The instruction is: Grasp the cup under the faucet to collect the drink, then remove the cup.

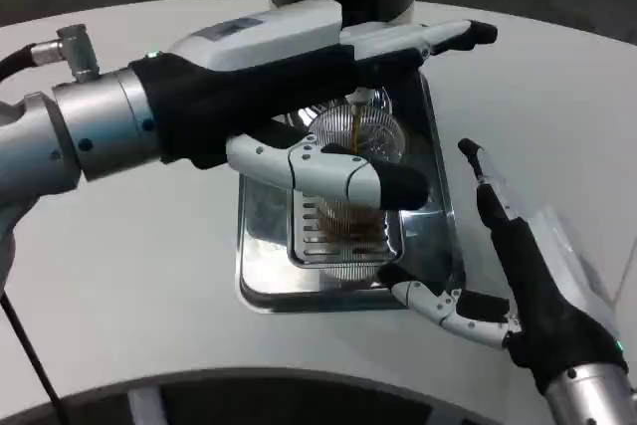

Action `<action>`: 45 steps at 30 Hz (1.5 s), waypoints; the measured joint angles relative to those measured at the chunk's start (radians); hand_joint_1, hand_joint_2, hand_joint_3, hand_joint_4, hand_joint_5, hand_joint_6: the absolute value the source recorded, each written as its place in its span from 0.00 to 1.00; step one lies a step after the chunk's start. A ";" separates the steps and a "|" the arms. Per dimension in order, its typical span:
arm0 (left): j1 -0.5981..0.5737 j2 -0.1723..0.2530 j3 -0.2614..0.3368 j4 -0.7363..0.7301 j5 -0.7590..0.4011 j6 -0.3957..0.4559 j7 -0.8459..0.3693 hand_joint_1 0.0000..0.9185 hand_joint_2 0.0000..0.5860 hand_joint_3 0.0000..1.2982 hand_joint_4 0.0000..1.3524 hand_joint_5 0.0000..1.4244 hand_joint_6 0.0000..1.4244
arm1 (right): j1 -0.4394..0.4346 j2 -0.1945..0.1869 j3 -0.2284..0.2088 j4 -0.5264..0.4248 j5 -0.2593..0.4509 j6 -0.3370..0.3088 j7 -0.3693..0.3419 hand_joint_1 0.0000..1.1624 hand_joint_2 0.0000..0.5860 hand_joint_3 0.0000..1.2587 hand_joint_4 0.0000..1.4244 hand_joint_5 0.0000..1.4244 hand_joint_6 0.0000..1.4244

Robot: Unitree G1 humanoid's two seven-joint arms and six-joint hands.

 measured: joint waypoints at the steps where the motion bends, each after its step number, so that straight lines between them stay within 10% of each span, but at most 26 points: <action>1: 0.001 0.001 0.000 -0.001 0.000 0.000 0.000 0.00 0.22 0.00 0.00 0.01 0.00 | -0.014 0.000 0.002 0.016 0.006 0.000 -0.006 0.62 0.34 0.00 0.00 0.00 0.00; 18: 0.006 0.021 0.005 -0.009 0.001 -0.004 0.003 0.00 0.22 0.00 0.00 0.01 0.00 | -0.239 0.005 0.041 0.292 0.098 -0.010 -0.161 0.62 0.31 0.00 0.00 0.00 0.00; 45: 0.006 0.039 0.004 -0.019 0.005 0.007 0.012 0.00 0.24 0.00 0.00 0.01 0.00 | -0.364 0.042 0.068 0.550 0.227 -0.120 -0.307 0.65 0.32 0.00 0.00 0.00 0.01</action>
